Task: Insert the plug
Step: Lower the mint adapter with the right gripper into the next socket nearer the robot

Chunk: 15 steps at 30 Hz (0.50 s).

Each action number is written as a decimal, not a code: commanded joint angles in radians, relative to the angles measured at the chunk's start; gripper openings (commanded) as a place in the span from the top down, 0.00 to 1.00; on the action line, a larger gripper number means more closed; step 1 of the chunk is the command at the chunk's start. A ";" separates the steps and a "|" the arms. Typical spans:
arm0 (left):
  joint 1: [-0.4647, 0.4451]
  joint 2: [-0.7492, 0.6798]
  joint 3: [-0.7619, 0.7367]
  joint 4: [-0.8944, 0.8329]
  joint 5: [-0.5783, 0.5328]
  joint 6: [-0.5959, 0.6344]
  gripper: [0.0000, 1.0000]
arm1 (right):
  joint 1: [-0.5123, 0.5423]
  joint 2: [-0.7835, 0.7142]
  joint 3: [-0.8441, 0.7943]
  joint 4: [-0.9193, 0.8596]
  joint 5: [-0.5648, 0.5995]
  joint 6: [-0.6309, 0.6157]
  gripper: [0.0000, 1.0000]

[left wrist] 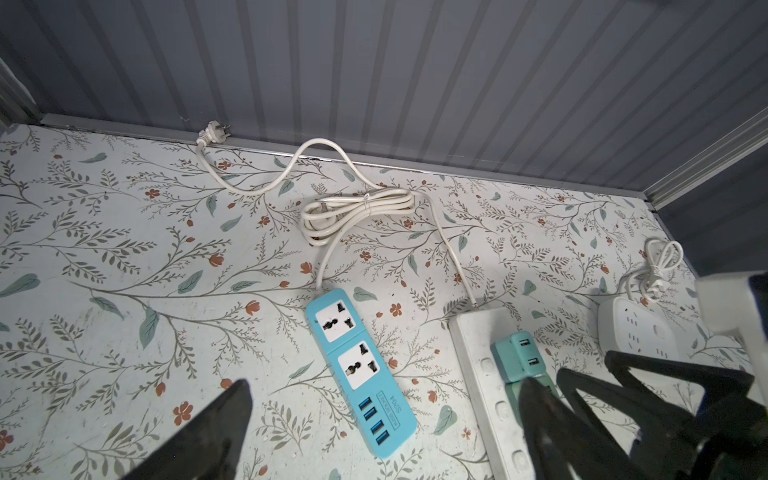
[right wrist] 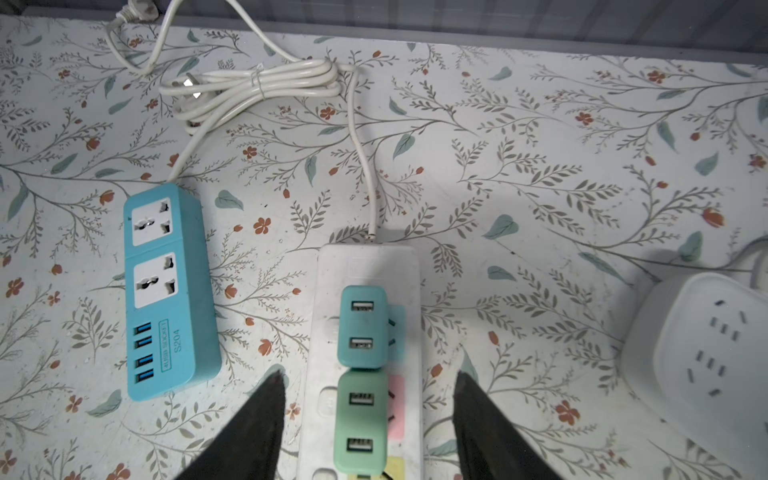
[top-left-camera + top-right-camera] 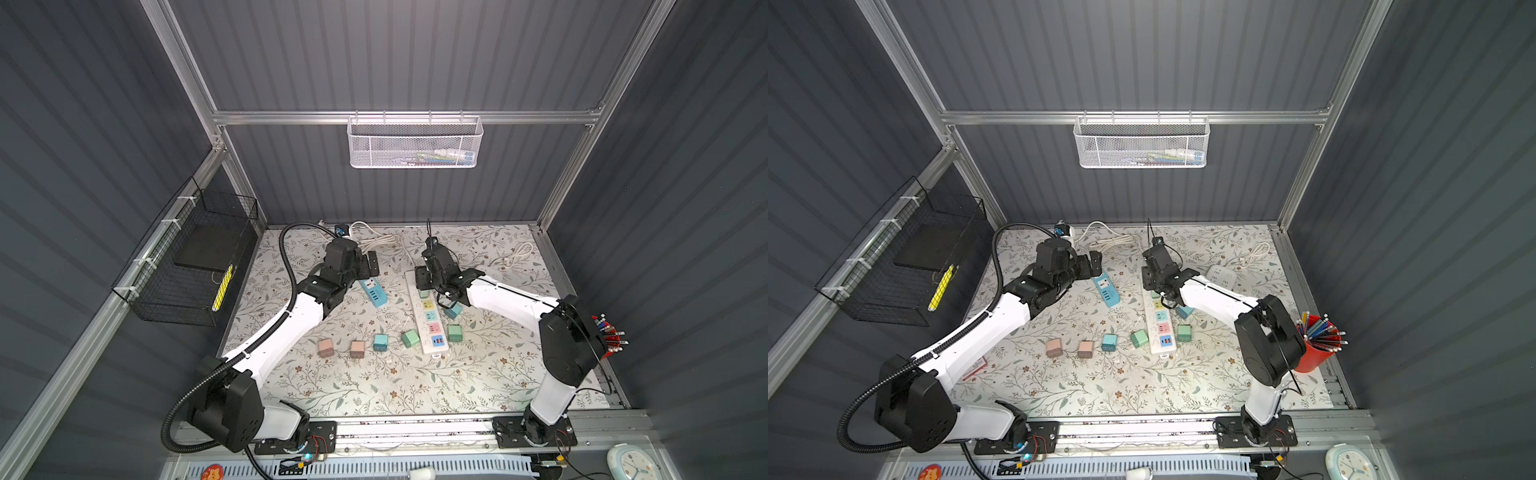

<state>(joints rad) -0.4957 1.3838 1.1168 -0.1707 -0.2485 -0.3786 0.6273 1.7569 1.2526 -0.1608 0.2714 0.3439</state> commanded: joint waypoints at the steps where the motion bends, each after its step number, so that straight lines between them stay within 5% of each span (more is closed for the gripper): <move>1: -0.001 -0.019 -0.006 0.016 0.019 -0.001 0.00 | -0.021 -0.006 -0.041 -0.034 -0.029 0.003 0.35; 15: -0.001 0.017 0.000 0.008 0.016 0.001 0.00 | -0.050 0.014 -0.226 0.051 -0.040 0.050 0.36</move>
<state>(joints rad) -0.4957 1.3853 1.1168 -0.1711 -0.2413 -0.3786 0.5819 1.7767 1.0851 -0.0139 0.2276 0.3958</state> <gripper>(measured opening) 0.999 0.635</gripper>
